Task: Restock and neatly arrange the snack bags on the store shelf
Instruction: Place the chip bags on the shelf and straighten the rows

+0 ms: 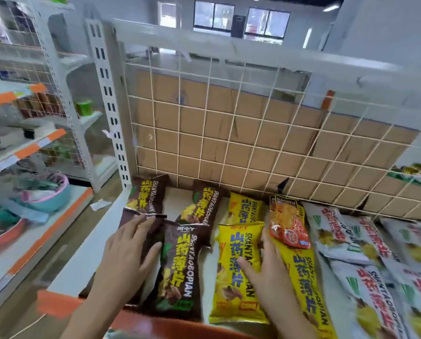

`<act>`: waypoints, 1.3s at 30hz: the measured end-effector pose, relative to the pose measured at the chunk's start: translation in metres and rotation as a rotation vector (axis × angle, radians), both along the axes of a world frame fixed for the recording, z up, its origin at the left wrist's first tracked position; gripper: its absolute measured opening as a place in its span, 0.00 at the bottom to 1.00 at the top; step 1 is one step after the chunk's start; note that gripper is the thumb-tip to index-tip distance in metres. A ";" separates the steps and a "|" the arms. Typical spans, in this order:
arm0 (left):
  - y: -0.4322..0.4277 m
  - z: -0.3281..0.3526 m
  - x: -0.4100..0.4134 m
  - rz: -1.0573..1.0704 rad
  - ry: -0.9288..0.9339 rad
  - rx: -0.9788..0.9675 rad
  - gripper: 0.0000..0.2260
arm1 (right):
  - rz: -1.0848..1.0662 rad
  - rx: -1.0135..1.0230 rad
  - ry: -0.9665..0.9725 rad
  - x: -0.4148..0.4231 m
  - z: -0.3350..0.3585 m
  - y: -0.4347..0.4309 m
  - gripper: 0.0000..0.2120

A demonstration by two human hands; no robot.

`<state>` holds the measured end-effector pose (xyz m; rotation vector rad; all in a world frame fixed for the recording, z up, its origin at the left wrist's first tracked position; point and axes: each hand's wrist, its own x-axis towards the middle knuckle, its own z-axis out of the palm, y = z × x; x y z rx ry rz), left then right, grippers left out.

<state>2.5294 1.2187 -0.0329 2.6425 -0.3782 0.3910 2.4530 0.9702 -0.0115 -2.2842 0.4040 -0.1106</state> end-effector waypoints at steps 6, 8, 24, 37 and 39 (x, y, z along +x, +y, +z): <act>-0.015 0.000 0.007 -0.092 0.004 0.004 0.26 | -0.025 -0.250 0.101 -0.012 0.005 0.009 0.36; -0.024 0.001 0.007 -0.117 -0.009 0.002 0.26 | -0.025 -0.316 0.138 -0.012 0.005 0.006 0.34; -0.099 0.006 0.021 -0.241 -0.021 0.061 0.25 | -0.203 -0.357 -0.051 0.031 0.015 -0.122 0.22; -0.146 0.016 0.025 -0.231 -0.003 0.082 0.22 | -0.163 -0.199 0.109 0.080 0.009 -0.145 0.30; -0.154 0.017 0.026 -0.243 0.002 0.097 0.23 | -0.121 -0.016 0.089 0.081 0.008 -0.149 0.24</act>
